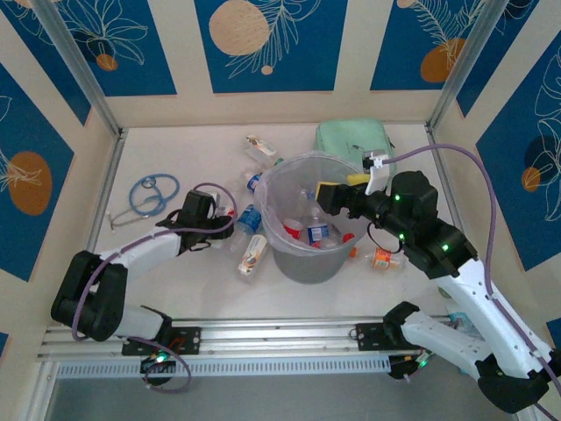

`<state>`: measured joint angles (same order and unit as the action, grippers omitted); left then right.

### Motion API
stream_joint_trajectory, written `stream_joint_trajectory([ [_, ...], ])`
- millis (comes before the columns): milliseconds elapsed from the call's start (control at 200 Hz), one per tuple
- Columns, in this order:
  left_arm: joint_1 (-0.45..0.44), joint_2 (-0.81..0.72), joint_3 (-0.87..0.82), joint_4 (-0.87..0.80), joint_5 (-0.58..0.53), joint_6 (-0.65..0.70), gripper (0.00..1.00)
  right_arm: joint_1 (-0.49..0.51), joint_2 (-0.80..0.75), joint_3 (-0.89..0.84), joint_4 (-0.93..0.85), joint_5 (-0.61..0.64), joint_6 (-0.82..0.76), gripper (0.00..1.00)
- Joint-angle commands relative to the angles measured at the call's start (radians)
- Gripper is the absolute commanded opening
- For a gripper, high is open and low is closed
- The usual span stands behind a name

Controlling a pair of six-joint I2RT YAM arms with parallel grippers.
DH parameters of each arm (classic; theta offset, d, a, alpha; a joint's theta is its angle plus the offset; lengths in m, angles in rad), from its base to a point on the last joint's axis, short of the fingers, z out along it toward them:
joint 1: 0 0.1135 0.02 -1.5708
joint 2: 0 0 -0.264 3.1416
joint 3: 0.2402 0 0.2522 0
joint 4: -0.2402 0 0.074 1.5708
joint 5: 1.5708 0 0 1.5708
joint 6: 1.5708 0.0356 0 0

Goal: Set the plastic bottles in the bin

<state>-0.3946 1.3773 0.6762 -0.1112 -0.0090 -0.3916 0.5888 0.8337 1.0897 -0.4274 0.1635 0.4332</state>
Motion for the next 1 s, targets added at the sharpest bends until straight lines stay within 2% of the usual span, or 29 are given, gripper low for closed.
stream_joint_trajectory([
  [0, 0.008, -0.054, 0.002, -0.022, 0.0, 0.009, 0.48, -0.003, -0.015, -0.016, 0.073, -0.024, -0.017, 0.95],
  [125, 0.01, -0.14, 0.015, -0.05, 0.028, -0.01, 0.39, -0.004, -0.016, -0.02, 0.089, -0.019, -0.029, 1.0],
  [185, 0.01, -0.19, 0.018, -0.037, 0.048, -0.033, 0.37, -0.004, -0.014, -0.022, 0.106, -0.03, -0.032, 0.99],
  [295, 0.01, -0.259, 0.052, -0.046, 0.075, -0.064, 0.37, -0.004, -0.007, -0.016, 0.108, -0.053, -0.04, 0.99],
  [375, 0.009, -0.311, 0.067, -0.008, 0.152, -0.099, 0.36, -0.008, 0.009, 0.0, 0.099, -0.086, -0.059, 0.99],
  [485, 0.004, -0.368, 0.065, 0.154, 0.318, -0.181, 0.36, -0.032, 0.109, 0.133, -0.012, -0.159, -0.103, 0.99],
  [550, -0.012, -0.389, 0.082, 0.215, 0.377, -0.194, 0.36, -0.041, 0.192, 0.24, -0.091, -0.209, -0.119, 0.99],
  [640, -0.043, -0.428, 0.104, 0.245, 0.396, -0.171, 0.36, -0.04, 0.286, 0.344, -0.135, -0.261, -0.122, 0.99],
  [765, -0.072, -0.47, 0.088, 0.304, 0.425, -0.13, 0.35, -0.038, 0.357, 0.385, -0.043, -0.359, -0.1, 0.99],
  [996, -0.085, -0.498, 0.045, 0.386, 0.49, -0.121, 0.33, -0.038, 0.51, 0.52, -0.013, -0.395, -0.05, 0.99],
])
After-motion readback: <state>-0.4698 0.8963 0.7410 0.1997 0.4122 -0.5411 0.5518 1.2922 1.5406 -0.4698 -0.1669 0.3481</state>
